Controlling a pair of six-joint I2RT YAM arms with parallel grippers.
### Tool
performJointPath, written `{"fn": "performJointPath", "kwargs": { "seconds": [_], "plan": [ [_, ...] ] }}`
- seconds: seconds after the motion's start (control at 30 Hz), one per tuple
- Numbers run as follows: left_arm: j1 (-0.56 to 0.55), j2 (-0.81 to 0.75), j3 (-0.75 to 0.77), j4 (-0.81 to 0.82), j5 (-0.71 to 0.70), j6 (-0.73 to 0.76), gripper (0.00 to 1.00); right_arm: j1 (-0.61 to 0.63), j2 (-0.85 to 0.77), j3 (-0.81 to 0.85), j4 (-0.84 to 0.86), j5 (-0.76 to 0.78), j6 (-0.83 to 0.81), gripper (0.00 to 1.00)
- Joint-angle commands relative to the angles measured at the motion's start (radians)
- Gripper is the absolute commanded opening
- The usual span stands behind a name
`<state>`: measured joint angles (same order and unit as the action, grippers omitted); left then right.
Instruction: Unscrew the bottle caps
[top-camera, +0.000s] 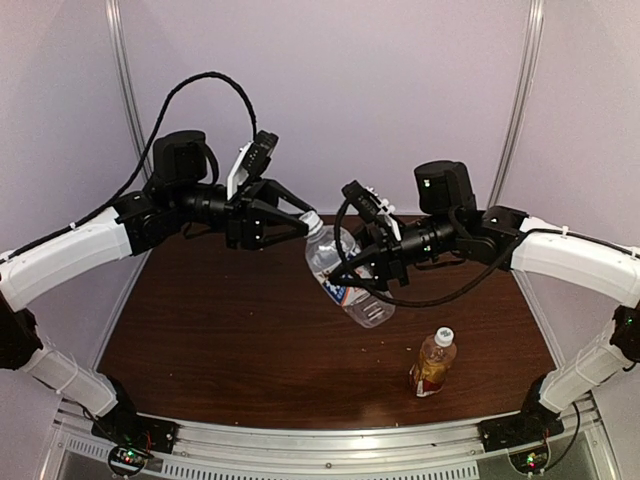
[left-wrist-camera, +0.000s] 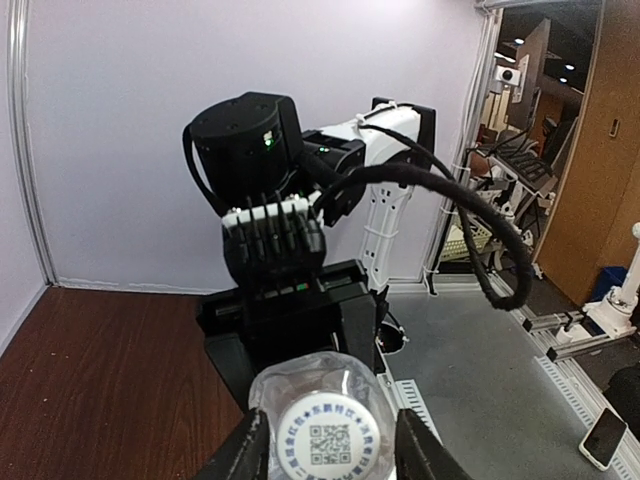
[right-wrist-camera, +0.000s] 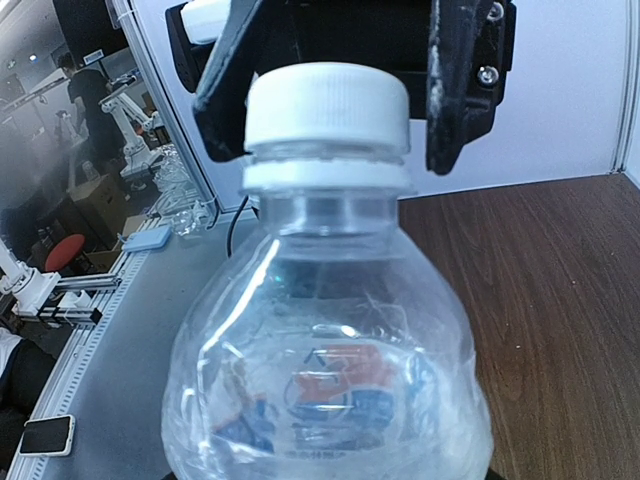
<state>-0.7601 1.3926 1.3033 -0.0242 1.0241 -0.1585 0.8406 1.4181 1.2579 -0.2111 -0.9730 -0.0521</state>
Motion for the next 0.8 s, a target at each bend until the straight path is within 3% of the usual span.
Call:
{"fn": "performJointPath", "kwargs": {
  "seconds": [0.0, 0.13, 0.37, 0.47, 0.67, 0.77],
  "plan": [
    [-0.001, 0.015, -0.004, 0.081, 0.019, -0.024, 0.42, -0.007, 0.016, 0.028, 0.036, -0.021, 0.015, 0.40],
    [-0.001, 0.017, -0.003, 0.091, 0.019, -0.034, 0.35, -0.009, 0.025, 0.034, 0.035, -0.019, 0.014, 0.40],
    [-0.001, 0.006, -0.011, 0.080, -0.018, -0.046, 0.13, -0.011, 0.016, 0.037, 0.039, 0.023, 0.021, 0.40],
    [-0.001, -0.004, -0.005, 0.074, -0.124, -0.109, 0.00, -0.012, 0.004, 0.039, 0.023, 0.128, 0.013, 0.40],
    [-0.008, -0.022, 0.035, -0.023, -0.536, -0.406, 0.00, -0.011, -0.015, 0.019, 0.012, 0.403, -0.025, 0.42],
    [-0.010, -0.031, 0.001, 0.019, -0.606, -0.502, 0.00, -0.011, -0.016, 0.004, 0.038, 0.466, -0.030, 0.43]
  ]
}}
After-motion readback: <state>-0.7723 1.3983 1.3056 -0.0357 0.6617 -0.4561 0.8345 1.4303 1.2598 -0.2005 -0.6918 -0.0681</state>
